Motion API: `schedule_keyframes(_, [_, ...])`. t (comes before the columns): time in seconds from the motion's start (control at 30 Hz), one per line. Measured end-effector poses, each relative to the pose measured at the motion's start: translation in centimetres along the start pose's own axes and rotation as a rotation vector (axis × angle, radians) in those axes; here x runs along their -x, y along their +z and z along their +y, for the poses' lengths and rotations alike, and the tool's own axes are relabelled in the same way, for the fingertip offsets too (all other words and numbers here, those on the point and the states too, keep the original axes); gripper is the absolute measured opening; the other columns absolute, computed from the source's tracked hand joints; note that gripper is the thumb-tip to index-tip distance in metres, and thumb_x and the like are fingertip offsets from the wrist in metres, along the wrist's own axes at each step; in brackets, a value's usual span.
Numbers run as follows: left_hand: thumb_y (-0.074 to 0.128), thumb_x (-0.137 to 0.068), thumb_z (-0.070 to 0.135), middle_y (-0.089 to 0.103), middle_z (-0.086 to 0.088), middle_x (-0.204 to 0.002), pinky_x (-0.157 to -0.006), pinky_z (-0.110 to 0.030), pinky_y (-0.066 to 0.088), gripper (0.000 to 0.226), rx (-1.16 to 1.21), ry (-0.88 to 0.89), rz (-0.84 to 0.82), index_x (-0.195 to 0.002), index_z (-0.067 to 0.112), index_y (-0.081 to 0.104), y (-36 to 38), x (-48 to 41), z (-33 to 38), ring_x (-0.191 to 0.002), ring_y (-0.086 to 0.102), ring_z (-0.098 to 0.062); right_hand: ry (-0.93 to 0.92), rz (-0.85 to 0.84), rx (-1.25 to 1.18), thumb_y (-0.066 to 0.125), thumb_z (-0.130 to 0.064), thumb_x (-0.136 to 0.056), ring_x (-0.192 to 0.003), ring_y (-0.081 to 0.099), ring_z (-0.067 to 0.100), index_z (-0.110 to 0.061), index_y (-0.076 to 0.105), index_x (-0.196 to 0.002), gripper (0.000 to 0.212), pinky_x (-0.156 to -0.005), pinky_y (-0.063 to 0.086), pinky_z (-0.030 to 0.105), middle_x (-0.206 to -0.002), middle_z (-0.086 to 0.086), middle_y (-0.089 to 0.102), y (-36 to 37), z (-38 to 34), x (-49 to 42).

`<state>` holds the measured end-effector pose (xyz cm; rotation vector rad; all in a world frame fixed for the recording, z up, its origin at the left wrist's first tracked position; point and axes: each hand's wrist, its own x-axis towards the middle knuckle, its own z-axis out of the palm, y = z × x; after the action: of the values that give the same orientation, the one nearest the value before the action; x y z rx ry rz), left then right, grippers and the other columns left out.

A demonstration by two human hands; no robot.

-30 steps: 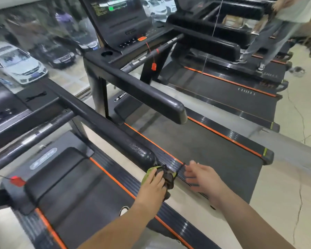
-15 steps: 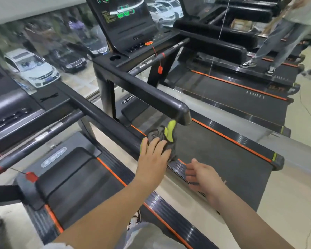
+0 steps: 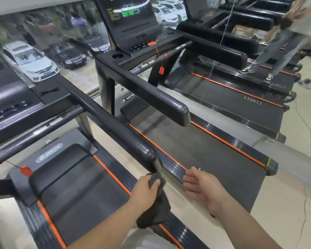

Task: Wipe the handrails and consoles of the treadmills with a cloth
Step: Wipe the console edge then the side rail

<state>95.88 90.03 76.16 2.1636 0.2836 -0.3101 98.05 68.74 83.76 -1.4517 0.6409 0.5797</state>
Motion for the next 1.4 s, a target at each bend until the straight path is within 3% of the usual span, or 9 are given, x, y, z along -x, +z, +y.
schedule_keyframes(0.33, [0.071,-0.093,0.011,0.073,-0.012,-0.123,-0.108,-0.043,0.051,0.032,0.891,-0.061,-0.411,-0.125,0.014,0.07,-0.4,4.5,15.9,-0.12,0.068,-0.028,-0.153,-0.199,-0.118,0.059,-0.067,-0.092,-0.116,0.07,0.023,-0.026,0.076,-0.121,0.054,-0.108,0.051,0.049,-0.122,0.004,0.075,-3.8,-2.5,5.0])
schedule_keyframes(0.57, [0.067,-0.091,-0.006,0.075,0.01,-0.12,-0.089,-0.018,0.054,0.058,0.674,-0.036,-0.393,-0.136,0.031,0.061,0.0,3.2,19.3,-0.11,0.07,-0.004,-0.132,-0.188,-0.356,0.039,-0.08,-0.091,-0.121,0.067,0.021,-0.028,0.071,-0.13,0.072,-0.11,0.047,0.048,-0.128,0.002,0.072,-5.6,-3.2,5.8])
schedule_keyframes(0.67, [0.074,-0.089,-0.002,0.076,0.01,-0.117,-0.097,-0.029,0.056,0.06,0.652,-0.024,-0.373,-0.137,0.032,0.061,0.5,1.4,20.0,-0.109,0.071,-0.007,-0.236,-0.173,-0.295,0.057,-0.064,-0.091,-0.121,0.067,0.021,-0.027,0.068,-0.131,0.056,-0.11,0.046,0.048,-0.128,0.002,0.072,-5.4,-4.2,5.4])
schedule_keyframes(0.8, [0.081,-0.085,0.006,0.079,0.001,-0.107,-0.083,-0.027,0.059,0.043,0.723,-0.1,-0.277,-0.122,0.025,0.069,1.1,-1.8,20.9,-0.1,0.075,-0.014,-0.352,-0.048,-0.132,0.069,-0.036,-0.096,-0.112,0.071,0.013,-0.027,0.071,-0.12,0.026,-0.105,0.053,0.039,-0.114,-0.006,0.077,-5.9,-6.4,3.8])
schedule_keyframes(0.93, [0.083,-0.086,0.02,0.077,-0.001,-0.087,-0.069,-0.027,0.056,0.011,0.468,0.063,-0.294,-0.095,0.015,0.078,1.5,-6.4,22.0,-0.081,0.069,-0.013,-0.362,0.078,-0.011,0.057,-0.039,-0.103,-0.103,0.073,0.01,-0.027,0.077,-0.11,0.024,-0.1,0.056,0.043,-0.105,-0.008,0.079,-7.6,-9.7,0.8])
schedule_keyframes(1.03, [0.083,-0.085,0.037,0.07,-0.008,-0.08,-0.069,-0.03,0.054,0.026,0.282,0.144,-0.399,-0.087,0.014,0.072,1.5,-10.1,23.8,-0.07,0.063,-0.01,-0.371,0.186,0.054,0.058,-0.046,-0.101,-0.092,0.074,0.01,-0.028,0.077,-0.097,0.026,-0.094,0.059,0.043,-0.093,-0.009,0.079,-8.9,-13.1,-2.3])
schedule_keyframes(1.2, [0.086,-0.057,0.065,0.055,0.008,-0.109,-0.085,-0.016,0.046,0.054,-0.016,0.31,-0.247,-0.071,0.018,0.065,1.4,-16.8,24.7,-0.102,0.055,-0.002,-0.411,0.228,0.142,0.064,-0.047,-0.097,-0.08,0.071,0.018,-0.014,0.073,-0.083,0.037,-0.076,0.059,0.04,-0.083,0.007,0.075,-9.7,-19.9,-7.0])
schedule_keyframes(1.27, [0.086,-0.06,0.06,0.055,0.016,-0.116,-0.09,-0.02,0.046,0.048,0.026,0.321,-0.194,-0.069,0.017,0.065,0.8,-18.5,25.9,-0.111,0.053,-0.001,-0.404,0.177,0.136,0.063,-0.044,-0.099,-0.088,0.074,0.023,-0.015,0.074,-0.087,0.033,-0.083,0.059,0.045,-0.086,0.005,0.077,-9.6,-22.0,-8.7])
schedule_keyframes(1.4, [0.084,-0.078,0.021,0.062,0.005,-0.075,-0.063,-0.028,0.05,0.025,0.251,0.256,-0.221,-0.073,0.008,0.062,-0.7,-20.9,29.4,-0.07,0.061,-0.011,-0.402,0.124,0.067,0.059,-0.039,-0.103,-0.105,0.072,0.018,-0.024,0.077,-0.1,0.024,-0.099,0.056,0.048,-0.105,-0.003,0.078,-8.7,-25.5,-11.6])
